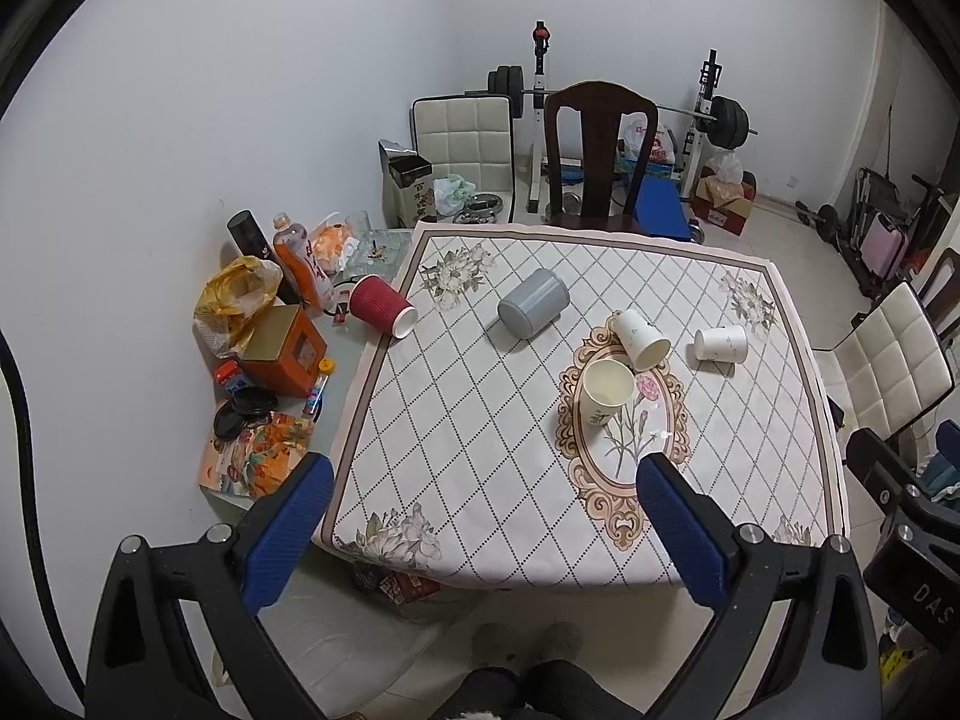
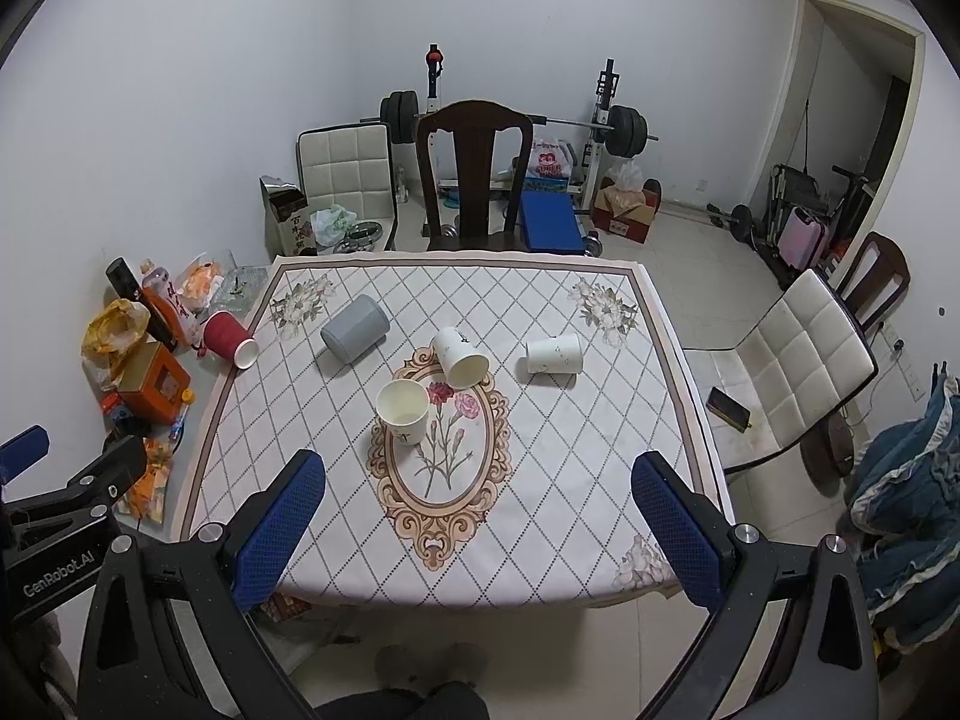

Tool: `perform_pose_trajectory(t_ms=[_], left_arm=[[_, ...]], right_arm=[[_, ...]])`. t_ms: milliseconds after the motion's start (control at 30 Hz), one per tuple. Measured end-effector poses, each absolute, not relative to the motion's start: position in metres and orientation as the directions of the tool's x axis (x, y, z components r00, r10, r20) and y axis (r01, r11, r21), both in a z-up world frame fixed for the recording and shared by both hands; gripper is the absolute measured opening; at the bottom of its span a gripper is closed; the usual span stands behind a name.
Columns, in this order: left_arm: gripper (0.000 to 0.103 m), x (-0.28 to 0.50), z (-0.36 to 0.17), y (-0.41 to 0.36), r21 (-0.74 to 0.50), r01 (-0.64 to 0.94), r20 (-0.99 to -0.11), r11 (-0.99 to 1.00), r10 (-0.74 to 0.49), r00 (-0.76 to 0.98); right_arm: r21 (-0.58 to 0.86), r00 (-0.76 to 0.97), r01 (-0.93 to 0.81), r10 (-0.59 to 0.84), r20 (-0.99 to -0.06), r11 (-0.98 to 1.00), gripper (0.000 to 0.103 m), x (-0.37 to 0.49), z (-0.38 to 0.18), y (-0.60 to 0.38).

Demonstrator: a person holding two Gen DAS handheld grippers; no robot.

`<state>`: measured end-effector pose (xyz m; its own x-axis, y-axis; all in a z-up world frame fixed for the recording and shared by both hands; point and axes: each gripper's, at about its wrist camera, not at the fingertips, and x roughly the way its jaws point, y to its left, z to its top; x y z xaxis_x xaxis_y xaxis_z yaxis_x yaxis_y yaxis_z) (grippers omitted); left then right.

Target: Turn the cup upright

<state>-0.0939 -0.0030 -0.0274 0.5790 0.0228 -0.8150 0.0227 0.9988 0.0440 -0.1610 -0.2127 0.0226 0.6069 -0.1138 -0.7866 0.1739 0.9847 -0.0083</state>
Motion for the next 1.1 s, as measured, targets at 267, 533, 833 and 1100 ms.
perform_pose_trajectory(t_ms=[267,533,833,1100], left_arm=[[0.103,-0.0946,-0.0282,-0.0032,0.034,0.026,-0.82,0.999,0.013,0.572],[0.103,-0.0954,-0.0275,-0.004,0.037,0.027,-0.819,0.999,0.015,0.573],[0.103,-0.0954,-0.0252,-0.0017,0.035,0.031,-0.818,0.999,0.011,0.575],[0.103,-0.0954,-0.0245,-0.0013,0.034,0.031,-0.817,0.999,0.009,0.577]], right_arm=[[-0.009,0.601,0.172,-0.112,-0.791,0.985,0.103,-0.1623,0.0214,-0.214],[0.0,0.61,0.177,-0.11,-0.785,0.984,0.103,-0.1648,0.0221,-0.2131],[0.001,0.607,0.176,-0.107,-0.788,0.984,0.103,-0.1658,0.024,-0.2116],[0.0,0.61,0.177,-0.109,-0.784,0.984,0.103,-0.1639,0.0264,-0.2106]])
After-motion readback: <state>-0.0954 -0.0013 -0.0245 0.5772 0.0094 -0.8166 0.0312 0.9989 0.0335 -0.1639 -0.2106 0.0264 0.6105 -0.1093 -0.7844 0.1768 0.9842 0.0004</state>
